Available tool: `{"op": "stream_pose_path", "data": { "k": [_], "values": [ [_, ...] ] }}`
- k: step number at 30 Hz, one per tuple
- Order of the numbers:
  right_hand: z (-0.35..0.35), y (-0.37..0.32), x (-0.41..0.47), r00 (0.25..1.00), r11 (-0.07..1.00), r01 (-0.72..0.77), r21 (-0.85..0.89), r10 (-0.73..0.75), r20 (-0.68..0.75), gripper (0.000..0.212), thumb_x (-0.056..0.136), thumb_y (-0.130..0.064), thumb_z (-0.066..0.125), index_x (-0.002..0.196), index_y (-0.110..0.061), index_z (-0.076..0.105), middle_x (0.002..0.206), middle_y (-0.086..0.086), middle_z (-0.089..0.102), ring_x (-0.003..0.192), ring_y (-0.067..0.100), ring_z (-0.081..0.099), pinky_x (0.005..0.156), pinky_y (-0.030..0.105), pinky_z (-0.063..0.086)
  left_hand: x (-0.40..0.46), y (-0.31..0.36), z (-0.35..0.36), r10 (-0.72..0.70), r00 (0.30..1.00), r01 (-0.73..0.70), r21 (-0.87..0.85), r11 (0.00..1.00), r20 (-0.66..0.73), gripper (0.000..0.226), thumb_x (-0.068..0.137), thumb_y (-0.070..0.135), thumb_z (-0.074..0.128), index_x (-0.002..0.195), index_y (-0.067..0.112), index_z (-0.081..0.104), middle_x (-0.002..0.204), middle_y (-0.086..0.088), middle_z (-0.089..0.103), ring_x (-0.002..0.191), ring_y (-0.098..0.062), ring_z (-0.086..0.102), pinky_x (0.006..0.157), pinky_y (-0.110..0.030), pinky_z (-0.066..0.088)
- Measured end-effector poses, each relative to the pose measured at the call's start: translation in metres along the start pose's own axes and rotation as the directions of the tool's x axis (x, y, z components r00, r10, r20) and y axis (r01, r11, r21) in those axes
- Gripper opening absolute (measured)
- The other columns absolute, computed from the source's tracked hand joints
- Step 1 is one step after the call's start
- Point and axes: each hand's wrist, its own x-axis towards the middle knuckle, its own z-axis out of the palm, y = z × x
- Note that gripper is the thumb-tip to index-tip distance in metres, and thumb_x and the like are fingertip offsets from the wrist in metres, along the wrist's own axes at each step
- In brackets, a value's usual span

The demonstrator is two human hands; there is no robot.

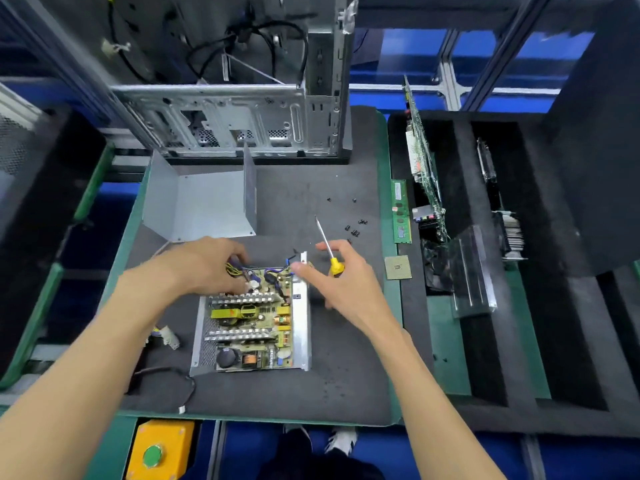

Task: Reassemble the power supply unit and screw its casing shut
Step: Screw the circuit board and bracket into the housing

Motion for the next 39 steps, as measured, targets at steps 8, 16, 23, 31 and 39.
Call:
{"op": "stream_pose_path", "data": {
  "k": [8,16,23,31,39],
  "values": [
    [0.027,-0.007,-0.001,0.999,0.993,-0.019,-0.113,0.015,-0.038,0.027,0.089,-0.028,0.064,0.115,-0.036,0.065,0.052,-0.021,0.054,0.044,0.003,0.043,0.044,0.012,0.034,0.003,-0.011,0.007,0.135,0.985,-0.136,0.004,0.991,-0.106,0.033,0.084,0.033,0.077,0.116,0.035,0.070,0.120,0.008,0.069,0.109,-0.016,0.064,0.094,-0.031,0.051],
    [0.034,-0.004,-0.011,0.981,0.995,0.005,-0.098,-0.023,-0.193,0.016,0.096,-0.028,0.063,0.109,-0.036,0.066,0.053,-0.017,0.053,0.047,0.006,0.039,0.047,0.015,0.034,0.015,-0.012,0.004,0.184,0.974,-0.182,0.028,0.983,-0.133,0.037,0.080,0.038,0.081,0.115,0.036,0.070,0.120,0.009,0.069,0.109,-0.016,0.063,0.094,-0.032,0.051],
    [0.030,-0.003,-0.017,0.980,1.000,0.008,0.003,-0.007,-0.199,0.028,0.089,-0.058,0.064,0.106,-0.036,0.068,0.062,-0.015,0.056,0.054,0.003,0.047,0.055,0.016,0.043,0.017,-0.005,0.005,0.185,0.970,-0.160,0.160,0.974,-0.155,0.048,0.085,0.039,0.073,0.130,0.032,0.058,0.128,0.001,0.063,0.112,-0.022,0.062,0.091,-0.035,0.052],
    [-0.025,0.018,-0.028,0.896,0.960,-0.105,0.258,0.204,-0.395,0.029,0.105,-0.033,0.048,0.086,-0.029,0.070,0.049,-0.011,0.037,0.045,0.014,0.036,0.040,0.020,0.029,0.032,0.075,-0.004,0.354,0.821,-0.418,-0.048,0.907,-0.448,0.004,0.088,0.027,0.068,0.090,0.031,0.067,0.082,0.016,0.066,0.085,-0.015,0.065,0.080,-0.035,0.056],
    [-0.054,0.033,-0.027,0.904,0.960,-0.115,0.257,0.208,-0.373,0.036,0.101,-0.026,0.046,0.076,-0.035,0.069,0.060,0.001,0.039,0.055,0.019,0.036,0.049,0.027,0.029,0.096,0.132,-0.001,0.318,0.876,-0.350,-0.024,0.936,-0.362,0.011,0.090,0.022,0.065,0.101,0.024,0.065,0.099,0.003,0.071,0.096,-0.027,0.065,0.077,-0.034,0.050]
  ]
}}
